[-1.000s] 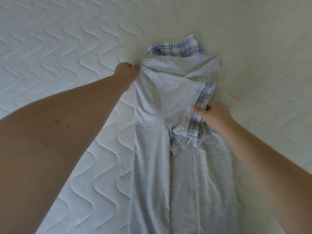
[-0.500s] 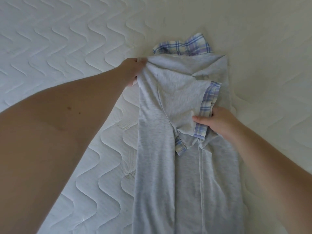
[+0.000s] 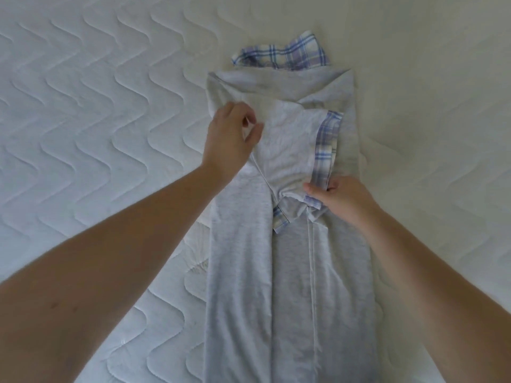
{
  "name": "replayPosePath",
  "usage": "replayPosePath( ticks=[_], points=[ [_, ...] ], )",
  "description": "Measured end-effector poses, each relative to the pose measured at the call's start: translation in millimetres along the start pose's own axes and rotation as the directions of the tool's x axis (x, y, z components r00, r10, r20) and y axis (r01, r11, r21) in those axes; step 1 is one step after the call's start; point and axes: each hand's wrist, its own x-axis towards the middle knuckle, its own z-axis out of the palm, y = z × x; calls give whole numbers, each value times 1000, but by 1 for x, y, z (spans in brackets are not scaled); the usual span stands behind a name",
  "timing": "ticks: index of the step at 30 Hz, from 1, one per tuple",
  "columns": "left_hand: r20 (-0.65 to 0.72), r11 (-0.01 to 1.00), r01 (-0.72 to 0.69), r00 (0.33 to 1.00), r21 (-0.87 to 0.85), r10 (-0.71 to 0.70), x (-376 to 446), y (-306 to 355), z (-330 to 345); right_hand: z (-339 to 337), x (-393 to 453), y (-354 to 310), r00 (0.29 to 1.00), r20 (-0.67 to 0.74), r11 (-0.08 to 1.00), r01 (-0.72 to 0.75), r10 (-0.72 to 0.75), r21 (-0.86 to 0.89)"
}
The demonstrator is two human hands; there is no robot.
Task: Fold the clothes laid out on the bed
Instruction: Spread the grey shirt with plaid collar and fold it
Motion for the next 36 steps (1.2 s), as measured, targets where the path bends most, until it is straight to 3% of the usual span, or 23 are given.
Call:
replayPosePath(
  ticks=[3,7,10,15,21,25,28,31,33,36],
  points=[
    [167,987,-158,974,22,152,-61,20,12,-2,-4,3,997,70,999,39,-38,-9],
    [337,882,-389,895,268,292,-127,35,30,-8,-9,1,995,77,972,38,-57,233],
    [353,814,-354,914,461,197,-156,40,37,-7,-18,2,1000,18,962,4,-9,271],
    [203,792,-265,962,550,182,-162,41,31,1,-38,6,985,134,851,-162,109,499],
    [167,696,-270,963,666,214,-157,34,17,20,-48,20,974,140,838,-223,176,498],
    [259,675,-332,943,659,211,-164,41,28,31,-55,28,981,98,860,-194,168,472],
    [267,715,-337,939,612,215,-166,42,34,31,-58,31,982,88,893,-188,166,409],
    [149,807,-253,967,533,205,-155,44,33,22,-52,35,991,-94,966,-71,97,247],
    [84,879,-148,989,453,123,-134,37,29,14,-42,35,973,-228,987,4,33,163],
    [46,957,44,997,285,-59,-89,14,15,-1,-21,22,954,-299,969,95,-23,226]
  ],
)
